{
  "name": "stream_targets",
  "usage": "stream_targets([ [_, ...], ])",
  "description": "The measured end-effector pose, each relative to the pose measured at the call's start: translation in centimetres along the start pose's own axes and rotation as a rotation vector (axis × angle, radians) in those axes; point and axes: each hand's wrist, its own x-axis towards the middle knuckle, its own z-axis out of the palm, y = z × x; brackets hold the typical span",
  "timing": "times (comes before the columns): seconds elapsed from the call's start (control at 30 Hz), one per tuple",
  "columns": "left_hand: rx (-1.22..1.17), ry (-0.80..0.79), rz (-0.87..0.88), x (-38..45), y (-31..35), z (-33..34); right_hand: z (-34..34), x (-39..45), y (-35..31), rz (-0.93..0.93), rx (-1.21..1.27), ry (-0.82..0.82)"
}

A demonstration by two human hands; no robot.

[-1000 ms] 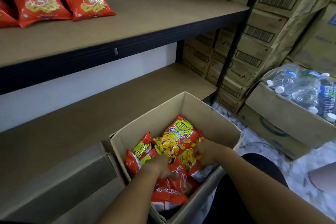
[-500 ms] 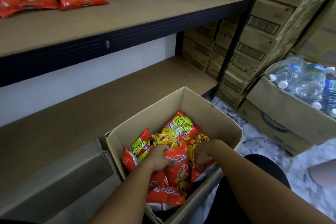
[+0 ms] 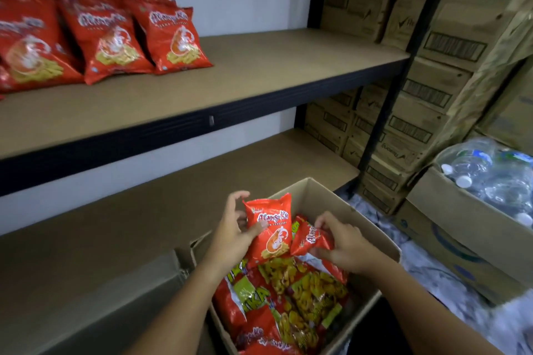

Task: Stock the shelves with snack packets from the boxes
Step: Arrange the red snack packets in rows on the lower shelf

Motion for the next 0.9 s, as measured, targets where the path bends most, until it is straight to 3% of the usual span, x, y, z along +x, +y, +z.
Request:
stream_targets([
  [0.1, 0.031, 0.038, 0.157, -1.1, 4.3, -2.1, -0.5, 0.1, -2.6, -0.149, 0.174, 0.201],
  [0.3, 0.129, 0.179, 0.409, -2.3, 12.5, -5.6, -3.9, 0.4, -10.1, -0.399, 0.255, 0.518],
  [0.5, 0.093, 0.28, 0.501, -3.9, 20.0, -9.5, -7.6, 1.7, -18.0, -0.586, 0.355, 0.796],
  [0.67, 0.07, 0.396, 0.552, -3.6, 23.6, -13.7, -10.2, 3.9, -24.9, -0.668, 0.411, 0.82],
  [0.9, 0.248, 0.601, 0.488, 1.3, 23.5, -20.1, -10.6, 10.9, -32.5, -0.569, 0.256, 0.884],
])
